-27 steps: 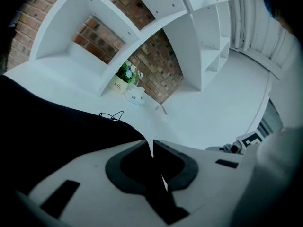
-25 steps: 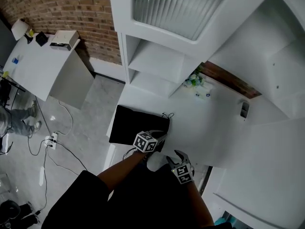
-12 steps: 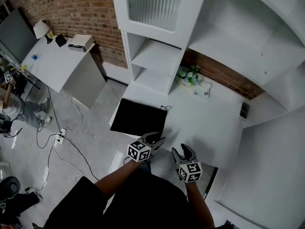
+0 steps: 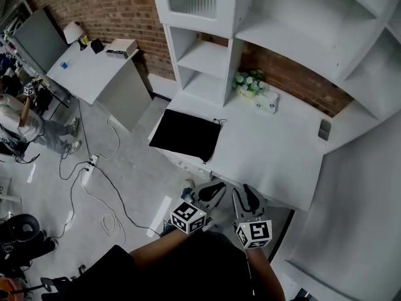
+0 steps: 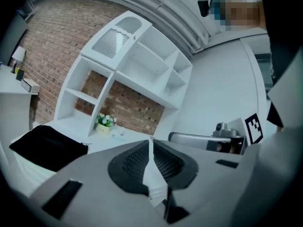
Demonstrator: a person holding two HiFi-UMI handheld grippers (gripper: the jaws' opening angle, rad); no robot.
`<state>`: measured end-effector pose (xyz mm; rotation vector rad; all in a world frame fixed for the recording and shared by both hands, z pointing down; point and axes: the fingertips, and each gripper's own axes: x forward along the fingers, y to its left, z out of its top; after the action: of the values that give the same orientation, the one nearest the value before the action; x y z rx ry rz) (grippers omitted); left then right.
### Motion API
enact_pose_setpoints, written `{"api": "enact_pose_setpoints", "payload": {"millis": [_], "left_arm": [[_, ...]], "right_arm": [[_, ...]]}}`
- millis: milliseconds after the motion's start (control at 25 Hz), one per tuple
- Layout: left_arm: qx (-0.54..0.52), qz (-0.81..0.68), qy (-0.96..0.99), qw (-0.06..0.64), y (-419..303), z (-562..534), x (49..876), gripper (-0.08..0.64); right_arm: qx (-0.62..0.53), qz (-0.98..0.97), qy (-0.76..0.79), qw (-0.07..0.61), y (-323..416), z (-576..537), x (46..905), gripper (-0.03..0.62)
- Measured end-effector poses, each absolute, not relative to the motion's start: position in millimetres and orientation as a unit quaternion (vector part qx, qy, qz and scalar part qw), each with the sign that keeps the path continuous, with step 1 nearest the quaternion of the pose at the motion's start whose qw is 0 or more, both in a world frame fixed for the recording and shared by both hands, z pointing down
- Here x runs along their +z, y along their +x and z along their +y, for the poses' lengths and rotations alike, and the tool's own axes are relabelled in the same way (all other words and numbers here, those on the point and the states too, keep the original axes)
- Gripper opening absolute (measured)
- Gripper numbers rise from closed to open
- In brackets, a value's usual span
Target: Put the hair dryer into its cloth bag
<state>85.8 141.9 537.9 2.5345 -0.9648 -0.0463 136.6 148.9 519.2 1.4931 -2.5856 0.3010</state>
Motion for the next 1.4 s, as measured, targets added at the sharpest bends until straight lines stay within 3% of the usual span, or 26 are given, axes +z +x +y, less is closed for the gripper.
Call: {"api": "enact_pose_setpoints", "payload": {"millis": [80,280,680,1040,1400], "left_arm": [[-0.02,-0.364,0.903,0.226,87.7,157.5,529.8,0.032],[-0.022,-0.386,0.906,0.171,85.8,186.0,495.8,0.017],[-0.007,-0.431,0.897,0.097,60.7,191.4,480.9,0.017],[-0.022,-0.411,0.911,0.018,74.9,188.0,442.3,0.017],[-0.012,-0.401,0.916,-0.006,81.6,190.8,434.1,0.017]], "right_arm": [[0.099,-0.842,0.526,0.067,147.4,160.5,512.5,0.09],[0.132,-0.836,0.531,0.043,151.8,184.6,496.6,0.037],[0.105,-0.855,0.506,0.049,107.2,211.7,482.2,0.032],[0.07,-0.845,0.528,0.05,110.8,193.4,462.2,0.018],[0.045,-0.85,0.522,0.052,102.7,191.0,454.2,0.018]]}}
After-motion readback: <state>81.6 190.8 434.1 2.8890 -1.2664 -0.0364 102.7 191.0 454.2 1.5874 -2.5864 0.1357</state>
